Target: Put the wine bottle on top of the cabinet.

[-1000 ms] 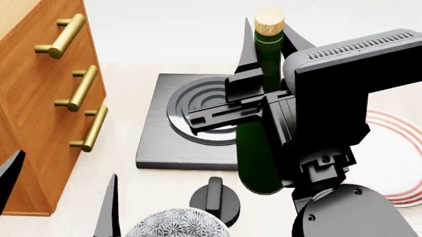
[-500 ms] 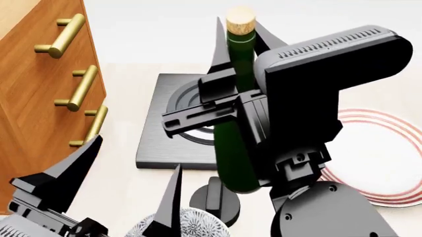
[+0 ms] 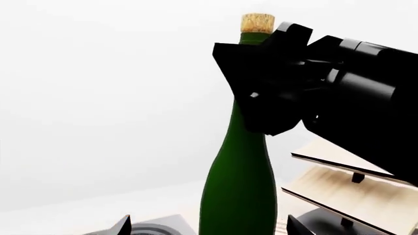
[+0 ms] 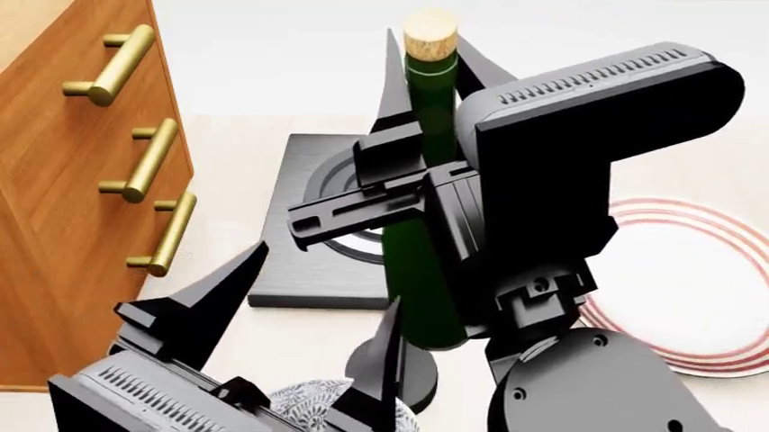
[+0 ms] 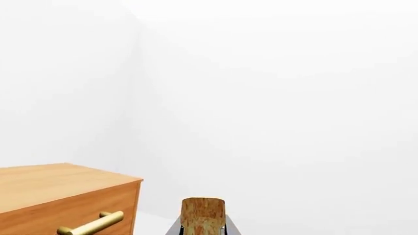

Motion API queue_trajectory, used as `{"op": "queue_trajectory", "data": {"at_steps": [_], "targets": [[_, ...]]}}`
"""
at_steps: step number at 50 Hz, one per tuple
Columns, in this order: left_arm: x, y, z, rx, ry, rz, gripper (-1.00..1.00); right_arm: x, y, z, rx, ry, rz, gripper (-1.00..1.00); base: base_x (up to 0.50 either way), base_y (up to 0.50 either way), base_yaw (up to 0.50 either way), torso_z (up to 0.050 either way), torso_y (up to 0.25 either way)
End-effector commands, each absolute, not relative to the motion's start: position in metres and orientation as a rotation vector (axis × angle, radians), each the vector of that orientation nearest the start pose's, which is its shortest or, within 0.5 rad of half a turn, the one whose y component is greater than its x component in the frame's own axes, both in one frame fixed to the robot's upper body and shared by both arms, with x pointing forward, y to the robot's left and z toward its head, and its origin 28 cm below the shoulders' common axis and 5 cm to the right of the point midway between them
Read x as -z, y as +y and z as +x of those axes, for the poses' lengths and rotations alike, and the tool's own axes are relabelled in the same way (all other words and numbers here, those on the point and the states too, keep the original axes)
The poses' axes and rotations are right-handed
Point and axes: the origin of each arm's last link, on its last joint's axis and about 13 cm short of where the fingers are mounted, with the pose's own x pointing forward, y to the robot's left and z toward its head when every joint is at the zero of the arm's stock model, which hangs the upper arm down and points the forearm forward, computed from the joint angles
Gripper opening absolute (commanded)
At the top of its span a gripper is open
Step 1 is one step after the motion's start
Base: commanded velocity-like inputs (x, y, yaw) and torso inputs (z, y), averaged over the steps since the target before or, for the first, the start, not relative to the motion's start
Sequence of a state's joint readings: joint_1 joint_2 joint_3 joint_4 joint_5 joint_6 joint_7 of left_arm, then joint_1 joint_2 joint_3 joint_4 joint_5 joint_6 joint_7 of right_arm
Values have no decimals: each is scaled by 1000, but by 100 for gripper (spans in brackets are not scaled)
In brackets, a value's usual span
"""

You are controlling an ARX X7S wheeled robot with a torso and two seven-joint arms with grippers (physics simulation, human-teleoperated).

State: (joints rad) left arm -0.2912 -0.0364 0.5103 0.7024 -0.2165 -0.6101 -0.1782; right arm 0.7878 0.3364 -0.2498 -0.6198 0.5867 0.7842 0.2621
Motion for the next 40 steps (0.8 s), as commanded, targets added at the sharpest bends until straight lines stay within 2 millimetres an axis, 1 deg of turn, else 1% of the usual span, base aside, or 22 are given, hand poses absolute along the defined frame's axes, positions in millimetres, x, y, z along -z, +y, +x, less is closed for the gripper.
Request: {"op": "queue_trajectory", "data": {"at_steps": [1,7,20,28,30,31,35,40], "targets": [[-166,102,200,512,-297,-94,100,-264,-85,257,-302,-483,-74,-100,0,0,0,0,0],[-170,99,203,522,-302,-87,100,-266,-85,256,-302,-488,-73,-100,0,0,0,0,0],[-165,88,208,552,-281,-84,100,-265,-86,256,-302,-488,-69,-100,0,0,0,1,1],[-150,80,218,566,-232,-66,100,-262,-85,256,-305,-485,-66,-100,0,0,0,0,1],[-150,79,219,567,-228,-64,100,-262,-85,256,-306,-486,-66,-100,0,0,0,0,0],[-147,79,222,553,-177,-22,100,-262,-85,255,-307,-486,-64,-100,0,0,0,0,0],[-146,77,228,562,-157,-19,100,-261,-85,255,-309,-485,-63,-100,0,0,0,0,0],[-145,75,231,574,-115,-2,100,-260,-86,255,-307,-484,-60,-100,0,0,0,0,0]]}}
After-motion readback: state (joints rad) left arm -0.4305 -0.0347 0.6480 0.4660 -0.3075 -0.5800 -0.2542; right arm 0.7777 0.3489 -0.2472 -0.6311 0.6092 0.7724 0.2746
